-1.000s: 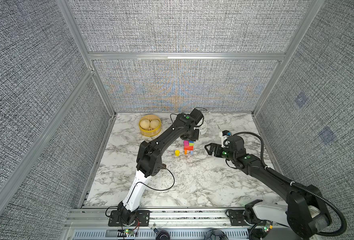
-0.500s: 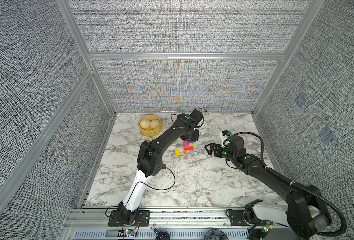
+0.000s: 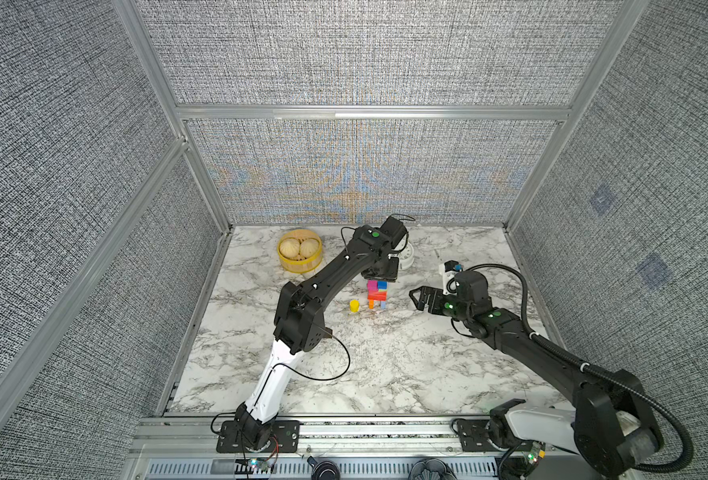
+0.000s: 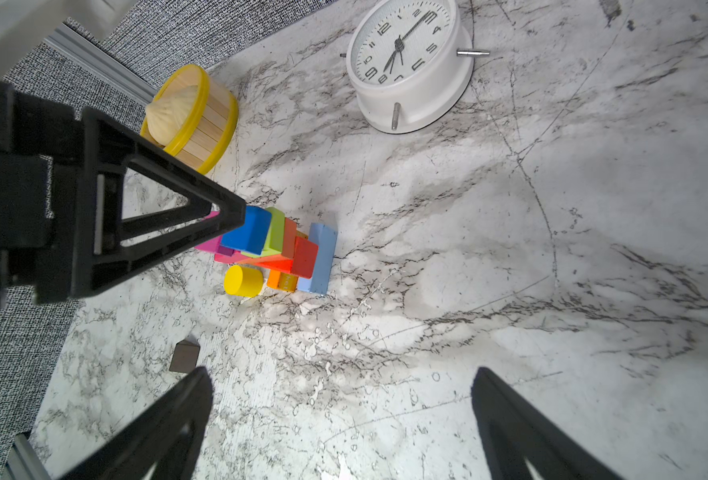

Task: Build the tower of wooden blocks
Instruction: 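Lower the blue cube beside the magenta cube and open the left gripper, then move the right gripper to the yellow cylinder while the left nears the brown cube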

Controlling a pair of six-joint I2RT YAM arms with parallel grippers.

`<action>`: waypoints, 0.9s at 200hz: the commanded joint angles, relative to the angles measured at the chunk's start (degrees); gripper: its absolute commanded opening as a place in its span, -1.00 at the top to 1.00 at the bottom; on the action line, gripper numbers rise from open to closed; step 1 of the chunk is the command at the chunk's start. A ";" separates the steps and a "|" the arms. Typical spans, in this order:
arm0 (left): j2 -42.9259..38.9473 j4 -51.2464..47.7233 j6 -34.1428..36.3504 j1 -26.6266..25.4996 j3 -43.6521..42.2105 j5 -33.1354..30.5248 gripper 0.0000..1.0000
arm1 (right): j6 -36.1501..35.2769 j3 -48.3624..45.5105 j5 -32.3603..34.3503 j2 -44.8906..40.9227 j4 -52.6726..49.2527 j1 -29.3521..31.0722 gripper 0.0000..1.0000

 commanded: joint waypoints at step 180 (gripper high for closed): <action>-36.36 16.26 -4.29 7.40 -42.29 -8.16 -0.90 | -17.84 41.40 5.78 16.78 -46.33 11.47 -0.72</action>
